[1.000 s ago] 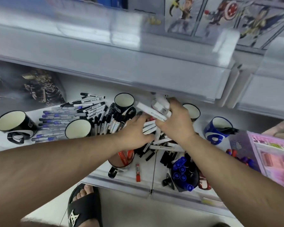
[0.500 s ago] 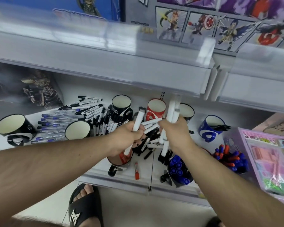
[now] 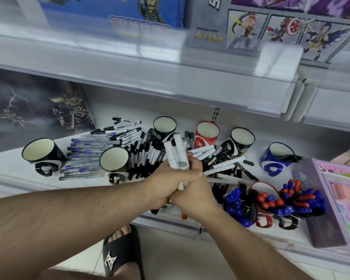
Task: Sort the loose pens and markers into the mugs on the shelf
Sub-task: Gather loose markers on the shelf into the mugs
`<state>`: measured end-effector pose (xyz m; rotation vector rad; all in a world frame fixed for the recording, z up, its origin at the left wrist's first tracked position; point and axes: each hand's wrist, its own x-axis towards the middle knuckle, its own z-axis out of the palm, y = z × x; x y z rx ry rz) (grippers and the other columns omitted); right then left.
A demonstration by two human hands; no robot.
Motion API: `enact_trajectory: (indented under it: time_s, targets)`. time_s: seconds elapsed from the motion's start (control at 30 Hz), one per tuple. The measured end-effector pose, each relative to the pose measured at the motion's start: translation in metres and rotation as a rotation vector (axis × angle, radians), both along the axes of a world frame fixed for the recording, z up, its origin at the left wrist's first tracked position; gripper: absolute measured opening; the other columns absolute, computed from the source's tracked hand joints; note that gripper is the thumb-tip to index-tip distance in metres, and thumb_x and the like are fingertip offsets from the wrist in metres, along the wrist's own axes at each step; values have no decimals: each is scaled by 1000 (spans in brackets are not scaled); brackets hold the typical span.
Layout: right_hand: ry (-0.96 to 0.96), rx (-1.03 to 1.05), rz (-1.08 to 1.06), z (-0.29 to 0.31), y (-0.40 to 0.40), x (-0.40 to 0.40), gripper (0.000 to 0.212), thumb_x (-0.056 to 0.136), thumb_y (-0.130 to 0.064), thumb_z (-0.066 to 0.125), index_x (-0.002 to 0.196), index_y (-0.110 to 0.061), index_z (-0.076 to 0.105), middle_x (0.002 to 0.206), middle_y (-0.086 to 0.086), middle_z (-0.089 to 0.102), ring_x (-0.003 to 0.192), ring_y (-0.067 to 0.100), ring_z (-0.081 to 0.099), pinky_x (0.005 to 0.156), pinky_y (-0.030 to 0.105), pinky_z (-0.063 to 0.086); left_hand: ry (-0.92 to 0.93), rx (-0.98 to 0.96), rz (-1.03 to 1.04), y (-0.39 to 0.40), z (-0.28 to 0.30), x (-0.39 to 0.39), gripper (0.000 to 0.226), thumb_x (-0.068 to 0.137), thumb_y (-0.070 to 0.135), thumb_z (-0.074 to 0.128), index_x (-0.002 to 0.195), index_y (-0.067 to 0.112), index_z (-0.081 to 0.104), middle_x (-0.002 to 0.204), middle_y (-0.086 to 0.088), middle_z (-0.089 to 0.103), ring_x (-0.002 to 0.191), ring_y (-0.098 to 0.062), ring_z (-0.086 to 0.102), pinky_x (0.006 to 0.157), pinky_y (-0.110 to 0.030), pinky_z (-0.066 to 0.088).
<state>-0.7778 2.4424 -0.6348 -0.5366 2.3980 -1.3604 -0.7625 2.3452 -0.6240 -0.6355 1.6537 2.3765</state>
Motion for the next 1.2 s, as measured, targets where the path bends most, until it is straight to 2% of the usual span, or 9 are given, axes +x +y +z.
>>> enact_trajectory:
  time_s: [0.17,0.27,0.43,0.53,0.63,0.7,0.77,0.9,1.2]
  targets:
    - [-113,38,-53,6,-19,-3,91,74,-3,68,148,-18,18,121,-6,59,98,0,60,67,4,41,-97,187,54,-16,2,-8,20,88,11,64,107,14,67,99,-12,68,87,-23,68,76,-33,53]
    - [-193,27,-70,12,-27,-4,105,73,2,63,155,-25,4,148,0,36,111,7,48,57,4,38,-155,274,34,-25,6,-11,20,90,11,56,107,10,66,99,-14,65,76,-21,67,60,-25,53]
    - [-268,-90,-26,24,-30,-1,98,71,-6,57,157,-26,13,151,-6,28,122,0,32,72,-1,38,-128,275,45,-39,8,-14,18,90,8,55,105,8,64,107,-17,65,89,-26,67,70,-29,54]
    - [-335,-302,-275,27,-18,4,79,66,-24,59,143,-31,44,131,-7,56,113,8,57,95,33,51,-84,259,119,-43,16,-18,9,92,7,56,92,7,64,92,-14,68,82,-25,68,69,-34,55]
    - [-674,-536,-707,21,-6,11,25,88,-29,59,110,-18,63,103,2,66,83,13,60,78,34,49,-62,280,194,-45,27,-21,9,93,7,57,87,7,64,83,-11,72,85,-21,69,80,-40,54]
    - [-992,-671,-770,14,-4,14,38,95,-42,52,111,-10,65,96,8,70,75,19,62,83,35,47,-42,281,232,-45,29,-23,7,92,6,58,89,6,64,88,-12,72,86,-20,70,79,-38,54]
    - [-1206,-840,-706,11,-7,15,57,94,-54,46,118,-4,63,109,21,71,98,36,68,98,50,46,-44,268,249,-42,30,-21,5,90,5,60,91,5,64,92,-14,71,83,-20,70,71,-34,55]
    - [-1345,-1120,-599,23,-17,7,63,93,-58,42,124,-7,62,118,24,67,113,42,63,101,58,43,-62,237,252,-34,26,-16,6,87,1,63,87,7,65,83,-11,71,79,-20,69,71,-33,53]
    - [-1115,-673,-450,21,-36,5,39,95,-48,54,107,-16,73,103,10,75,104,30,68,93,48,52,10,91,179,-44,20,-9,12,83,-8,64,90,2,65,77,-12,67,74,-23,65,69,-33,56]
